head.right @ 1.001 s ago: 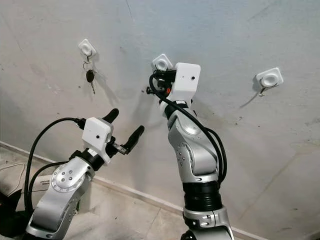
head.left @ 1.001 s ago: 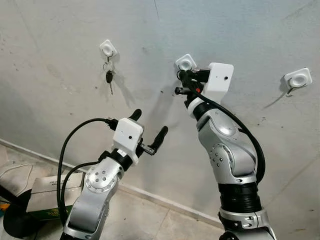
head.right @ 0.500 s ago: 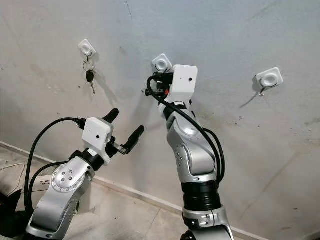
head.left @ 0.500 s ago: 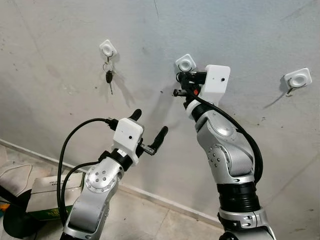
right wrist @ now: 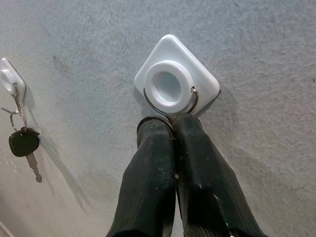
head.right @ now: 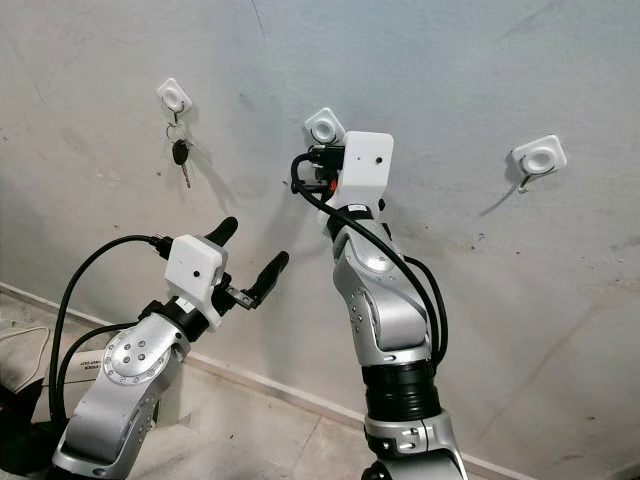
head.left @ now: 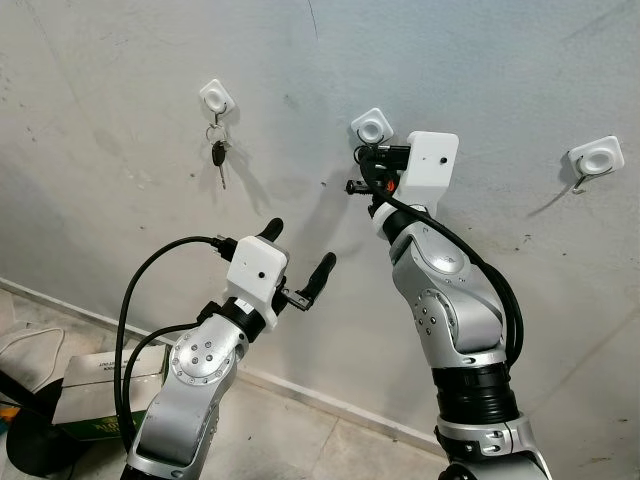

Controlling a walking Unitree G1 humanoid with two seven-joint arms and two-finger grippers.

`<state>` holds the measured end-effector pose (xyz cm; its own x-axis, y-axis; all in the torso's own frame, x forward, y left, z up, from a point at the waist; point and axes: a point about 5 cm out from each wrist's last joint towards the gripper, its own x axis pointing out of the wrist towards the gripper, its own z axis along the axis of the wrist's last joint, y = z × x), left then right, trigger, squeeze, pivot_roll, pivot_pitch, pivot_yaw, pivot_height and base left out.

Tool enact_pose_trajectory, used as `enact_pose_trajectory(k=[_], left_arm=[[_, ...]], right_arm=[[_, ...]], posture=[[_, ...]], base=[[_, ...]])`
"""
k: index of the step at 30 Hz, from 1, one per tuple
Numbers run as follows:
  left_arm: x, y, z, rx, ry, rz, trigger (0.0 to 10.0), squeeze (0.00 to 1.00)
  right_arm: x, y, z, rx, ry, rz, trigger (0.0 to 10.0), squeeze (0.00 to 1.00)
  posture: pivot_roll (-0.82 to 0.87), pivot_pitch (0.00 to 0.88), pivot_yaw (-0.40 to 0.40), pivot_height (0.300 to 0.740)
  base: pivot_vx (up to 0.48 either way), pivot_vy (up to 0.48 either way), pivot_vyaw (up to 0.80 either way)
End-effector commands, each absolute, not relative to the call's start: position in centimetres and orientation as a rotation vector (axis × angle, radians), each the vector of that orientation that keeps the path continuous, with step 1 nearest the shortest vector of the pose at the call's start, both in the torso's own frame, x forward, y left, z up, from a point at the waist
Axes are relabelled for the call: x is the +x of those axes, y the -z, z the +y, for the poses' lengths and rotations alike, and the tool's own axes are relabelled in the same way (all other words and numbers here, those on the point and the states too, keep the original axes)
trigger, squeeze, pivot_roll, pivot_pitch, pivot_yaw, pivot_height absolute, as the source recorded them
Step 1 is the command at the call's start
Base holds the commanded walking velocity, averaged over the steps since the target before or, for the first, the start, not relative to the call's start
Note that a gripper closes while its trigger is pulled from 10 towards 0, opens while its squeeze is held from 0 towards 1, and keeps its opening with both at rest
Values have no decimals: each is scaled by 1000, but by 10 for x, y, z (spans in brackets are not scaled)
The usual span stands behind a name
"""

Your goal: Hang keys on a hook

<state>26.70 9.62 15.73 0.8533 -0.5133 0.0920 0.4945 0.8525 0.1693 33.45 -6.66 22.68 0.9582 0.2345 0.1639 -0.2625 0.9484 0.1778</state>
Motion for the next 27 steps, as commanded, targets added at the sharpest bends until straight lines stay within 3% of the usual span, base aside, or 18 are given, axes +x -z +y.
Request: enact_pose_trajectory(k=[1,27], left_arm=[[268,-159,95,145,537,-139,10000,0],[267,-158,95,153,544,-136,10000,0]], right_arm=[[336,-231,-64,187,-257,-151,10000,0],[342,-218,-76,126,-166,-104,10000,0]], posture=[[83,0,8,740],[84,0,9,740]], base=[[0,0,0],[0,0,0]])
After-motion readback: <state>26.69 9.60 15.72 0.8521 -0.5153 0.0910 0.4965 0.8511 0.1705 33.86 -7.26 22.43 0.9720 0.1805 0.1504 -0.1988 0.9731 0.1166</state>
